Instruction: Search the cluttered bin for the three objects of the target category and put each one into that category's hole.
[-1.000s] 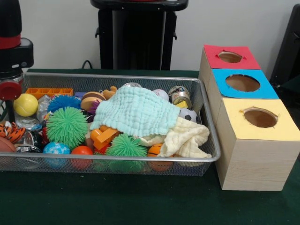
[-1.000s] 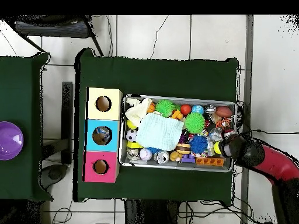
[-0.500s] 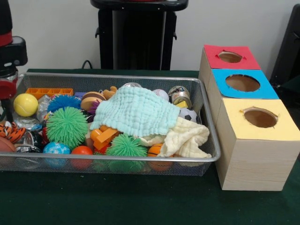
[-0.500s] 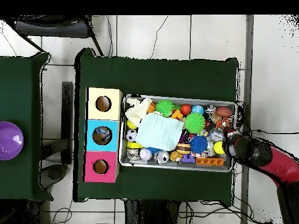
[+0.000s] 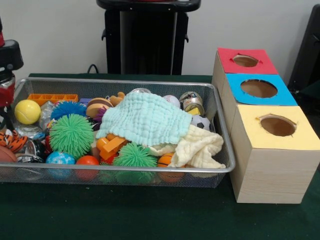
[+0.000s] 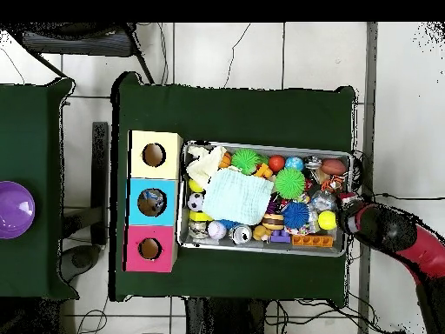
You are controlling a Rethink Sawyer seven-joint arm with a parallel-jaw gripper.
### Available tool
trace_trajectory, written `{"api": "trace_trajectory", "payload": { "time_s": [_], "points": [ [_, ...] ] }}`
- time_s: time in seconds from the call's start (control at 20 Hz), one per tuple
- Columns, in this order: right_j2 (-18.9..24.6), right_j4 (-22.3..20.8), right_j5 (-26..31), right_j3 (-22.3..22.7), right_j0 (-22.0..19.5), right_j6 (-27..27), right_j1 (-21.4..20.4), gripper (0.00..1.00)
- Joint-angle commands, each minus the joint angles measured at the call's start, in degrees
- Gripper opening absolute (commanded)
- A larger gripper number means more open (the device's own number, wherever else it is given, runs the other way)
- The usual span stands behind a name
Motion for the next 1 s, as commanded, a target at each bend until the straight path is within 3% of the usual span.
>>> {"api": "trace_trajectory", "payload": {
  "time_s": [0.05, 0.4, 0.75, 1.0],
  "points": [
    [4.56, -5.96, -3.09, 1.08, -5.19, -19.12, 12.28, 1.0],
    [9.38, -6.27, -7.07, 3.55, -8.99, -17.51, 13.99, 1.0],
    [10.13, -8.66, -8.77, 3.48, -9.5, -16.19, 14.94, 1.0],
    [13.08, -8.22, -10.3, 5.1, -12.56, -16.06, 16.92, 1.0]
  ]
}}
